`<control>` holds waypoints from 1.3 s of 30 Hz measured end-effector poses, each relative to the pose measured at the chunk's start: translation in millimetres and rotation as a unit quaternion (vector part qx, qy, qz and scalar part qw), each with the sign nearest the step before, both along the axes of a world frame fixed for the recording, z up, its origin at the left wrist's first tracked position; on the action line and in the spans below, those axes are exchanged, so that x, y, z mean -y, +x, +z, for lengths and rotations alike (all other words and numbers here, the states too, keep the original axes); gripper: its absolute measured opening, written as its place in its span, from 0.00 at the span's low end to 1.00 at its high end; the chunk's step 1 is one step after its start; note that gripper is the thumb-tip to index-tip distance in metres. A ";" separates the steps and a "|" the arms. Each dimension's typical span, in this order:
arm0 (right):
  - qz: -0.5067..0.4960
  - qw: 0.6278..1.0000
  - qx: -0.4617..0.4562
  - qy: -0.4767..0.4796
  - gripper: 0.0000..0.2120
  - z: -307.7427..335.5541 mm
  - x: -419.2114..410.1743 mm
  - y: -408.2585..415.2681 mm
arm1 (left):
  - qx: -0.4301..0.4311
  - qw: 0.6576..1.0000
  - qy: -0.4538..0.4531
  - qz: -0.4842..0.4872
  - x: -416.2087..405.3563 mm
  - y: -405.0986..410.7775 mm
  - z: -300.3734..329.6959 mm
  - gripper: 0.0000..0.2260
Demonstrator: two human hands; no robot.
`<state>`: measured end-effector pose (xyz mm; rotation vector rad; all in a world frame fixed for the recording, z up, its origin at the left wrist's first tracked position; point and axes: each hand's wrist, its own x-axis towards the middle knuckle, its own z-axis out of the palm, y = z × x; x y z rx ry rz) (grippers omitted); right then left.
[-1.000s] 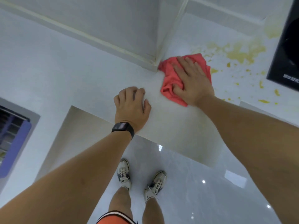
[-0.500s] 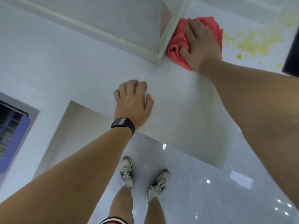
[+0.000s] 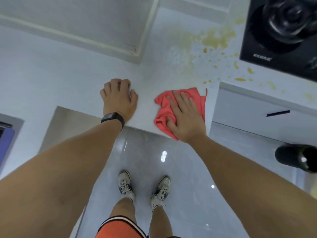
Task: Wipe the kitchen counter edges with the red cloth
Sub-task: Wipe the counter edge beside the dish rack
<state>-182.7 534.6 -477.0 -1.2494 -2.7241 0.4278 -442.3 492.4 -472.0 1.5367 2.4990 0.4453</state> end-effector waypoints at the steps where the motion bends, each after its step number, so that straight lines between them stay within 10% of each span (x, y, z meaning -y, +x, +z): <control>1: -0.006 1.000 0.001 -0.003 0.33 0.4 12.3 11.0 | 0.003 1.000 0.003 -0.001 0.1 1.0 0.9 0.14; 39: -0.164 0.985 0.046 0.038 0.35 -0.8 -218.8 -85.0 | -0.012 1.000 -0.013 0.015 -4.4 -2.0 -7.3 0.17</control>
